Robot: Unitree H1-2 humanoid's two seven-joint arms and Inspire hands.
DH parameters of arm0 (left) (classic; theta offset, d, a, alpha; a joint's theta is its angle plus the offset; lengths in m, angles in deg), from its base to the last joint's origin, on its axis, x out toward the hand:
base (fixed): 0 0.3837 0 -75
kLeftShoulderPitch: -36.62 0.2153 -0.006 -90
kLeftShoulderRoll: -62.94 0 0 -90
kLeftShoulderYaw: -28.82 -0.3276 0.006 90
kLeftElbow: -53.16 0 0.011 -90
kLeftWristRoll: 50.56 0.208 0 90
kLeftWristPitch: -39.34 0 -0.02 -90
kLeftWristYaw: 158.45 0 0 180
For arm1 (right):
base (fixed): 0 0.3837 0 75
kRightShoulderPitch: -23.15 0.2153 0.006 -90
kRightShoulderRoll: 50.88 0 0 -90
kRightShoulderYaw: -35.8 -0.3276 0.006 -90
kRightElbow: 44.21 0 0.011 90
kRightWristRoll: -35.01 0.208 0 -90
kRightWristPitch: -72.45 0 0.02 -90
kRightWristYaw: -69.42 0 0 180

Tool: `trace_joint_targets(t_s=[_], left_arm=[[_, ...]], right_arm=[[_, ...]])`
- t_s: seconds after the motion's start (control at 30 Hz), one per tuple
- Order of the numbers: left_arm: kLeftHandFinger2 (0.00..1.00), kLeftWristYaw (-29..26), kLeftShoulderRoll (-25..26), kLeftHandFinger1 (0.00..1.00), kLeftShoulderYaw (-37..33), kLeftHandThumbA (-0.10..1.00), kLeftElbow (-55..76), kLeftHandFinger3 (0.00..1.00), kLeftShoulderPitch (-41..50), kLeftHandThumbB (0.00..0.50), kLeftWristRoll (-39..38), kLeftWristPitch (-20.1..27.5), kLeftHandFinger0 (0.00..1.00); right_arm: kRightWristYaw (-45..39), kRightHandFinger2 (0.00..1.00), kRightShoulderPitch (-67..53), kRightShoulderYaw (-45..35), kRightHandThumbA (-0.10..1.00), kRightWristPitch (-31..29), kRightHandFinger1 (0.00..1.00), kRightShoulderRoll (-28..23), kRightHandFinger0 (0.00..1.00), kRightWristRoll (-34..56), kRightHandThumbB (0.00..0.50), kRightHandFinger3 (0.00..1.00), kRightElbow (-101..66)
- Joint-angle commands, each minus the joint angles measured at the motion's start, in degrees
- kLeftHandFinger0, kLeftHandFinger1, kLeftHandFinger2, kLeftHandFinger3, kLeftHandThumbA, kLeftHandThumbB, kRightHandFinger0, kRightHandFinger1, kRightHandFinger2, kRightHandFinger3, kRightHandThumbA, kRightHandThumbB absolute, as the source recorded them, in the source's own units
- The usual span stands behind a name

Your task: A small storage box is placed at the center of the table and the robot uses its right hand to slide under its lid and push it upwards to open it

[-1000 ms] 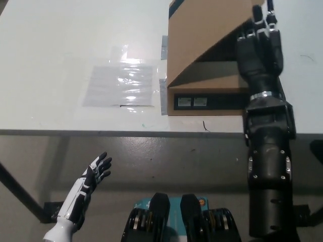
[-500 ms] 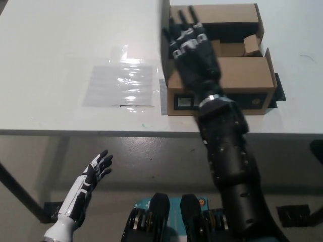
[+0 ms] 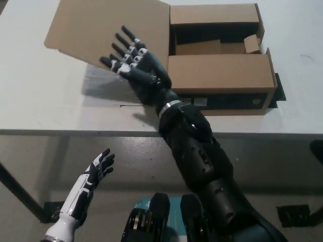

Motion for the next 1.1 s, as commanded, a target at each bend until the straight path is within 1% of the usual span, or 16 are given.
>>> trace_joint_targets(t_s=[0.0, 0.07, 0.17, 0.2, 0.27, 0.33, 0.43, 0.53, 0.63, 0.67, 0.77, 0.87, 0.97, 1.0, 1.03, 1.07], left_arm=[[1.0, 0.4, 0.8, 1.0, -0.2, 1.0, 1.1, 1.0, -1.4, 0.343, 0.7, 2.0, 1.0], [1.0, 0.4, 1.0, 1.0, -0.2, 1.0, 1.1, 1.0, -1.6, 0.341, 0.9, 1.8, 1.0], [1.0, 0.6, 1.1, 1.0, -0.2, 1.0, 0.9, 1.0, -1.9, 0.365, 0.6, 1.7, 1.0], [1.0, 0.6, 1.1, 1.0, -0.2, 1.0, 0.9, 1.0, -1.9, 0.366, 0.6, 1.7, 1.0], [1.0, 0.6, 1.2, 1.0, -0.2, 1.0, 1.1, 1.0, -2.0, 0.374, 0.6, 1.4, 1.0], [1.0, 0.6, 1.2, 1.0, -0.3, 1.0, 1.1, 1.0, -2.1, 0.379, 0.6, 1.1, 1.0], [1.0, 0.8, 1.2, 1.0, -0.4, 1.0, 0.9, 1.0, -2.0, 0.367, 0.4, 1.1, 1.0], [1.0, 0.6, 1.2, 1.0, -0.5, 1.0, 1.2, 1.0, -2.0, 0.35, 0.9, 1.1, 1.0], [1.0, 0.6, 1.2, 1.0, -0.6, 1.0, 1.2, 1.0, -2.0, 0.349, 1.1, 1.1, 1.0], [1.0, 0.9, 1.2, 1.0, -0.6, 1.0, 0.8, 1.0, -2.1, 0.352, 0.5, 1.3, 1.0], [1.0, 1.2, 1.3, 1.0, -0.6, 1.0, 1.1, 1.0, -2.0, 0.35, 0.0, 0.8, 1.0], [1.0, 1.0, 1.2, 1.0, -0.5, 1.0, 0.9, 1.0, -2.0, 0.36, 0.0, 0.8, 1.0], [1.0, 1.0, 1.1, 1.0, -0.4, 1.0, 0.8, 1.0, -1.8, 0.354, -0.2, 1.0, 1.0], [1.0, 1.0, 1.2, 1.0, -0.4, 1.0, 0.7, 1.0, -1.8, 0.354, -0.1, 1.1, 1.0], [1.0, 0.8, 1.2, 1.0, -0.4, 1.0, 0.8, 1.0, -1.6, 0.35, 0.2, 1.0, 1.0], [1.0, 0.7, 1.2, 1.0, -0.4, 1.0, 1.0, 1.0, -1.6, 0.355, 0.4, 0.8, 1.0]], right_arm=[[-3.5, 1.0, 3.3, 2.5, 1.0, -4.2, 1.0, 1.0, 1.0, -6.3, 0.33, 1.0, 2.5], [-3.5, 1.0, 3.5, 2.4, 1.0, -4.6, 1.0, 1.0, 1.0, -6.7, 0.329, 1.0, 3.1], [-4.0, 1.0, 3.5, 2.2, 1.0, -3.9, 1.0, 0.5, 1.0, -7.1, 0.37, 1.0, 1.8], [-4.1, 1.0, 3.5, 2.1, 1.0, -3.8, 1.0, 0.5, 1.0, -7.1, 0.37, 1.0, 1.7], [-3.1, 1.0, 3.6, 2.0, 1.0, -1.9, 1.0, 0.3, 1.0, -7.7, 0.355, 1.0, -4.1], [-3.0, 1.0, 3.8, 1.8, 1.0, -1.5, 1.0, 0.2, 1.0, -7.7, 0.351, 1.0, -6.3], [-1.4, 1.0, 4.2, 1.0, 1.0, 1.4, 1.0, 0.2, 1.0, -7.0, 0.325, 1.0, -14.6], [-0.7, 1.0, 5.7, 0.4, 1.0, 3.5, 1.0, -1.0, 1.0, -6.5, 0.373, 1.0, -22.9], [-0.3, 1.0, 7.5, -1.3, 1.0, 5.7, 1.0, -2.8, 1.0, -4.5, 0.393, 1.0, -30.9], [0.2, 1.0, 8.6, -1.9, 1.0, 7.2, 1.0, -4.4, 1.0, -4.2, 0.406, 1.0, -35.1], [1.4, 1.0, 10.8, -4.6, 1.0, 10.4, 1.0, -7.8, 1.0, -1.1, 0.41, 1.0, -44.4], [3.9, 1.0, 11.1, -7.6, 1.0, 13.1, 1.0, -11.5, 1.0, 1.7, 0.393, 1.0, -54.6], [3.5, 1.0, 9.3, -8.9, 1.0, 13.8, 1.0, -15.8, 1.0, 2.0, 0.387, 1.0, -61.9], [3.6, 1.0, 8.8, -9.2, 1.0, 14.0, 1.0, -16.4, 1.0, 2.2, 0.389, 1.0, -63.0], [3.8, 1.0, 6.9, -10.2, 1.0, 14.8, 1.0, -18.8, 1.0, 2.9, 0.402, 1.0, -67.4], [3.7, 1.0, 5.6, -10.6, 1.0, 15.0, 1.0, -20.2, 1.0, 2.5, 0.396, 1.0, -69.5]])
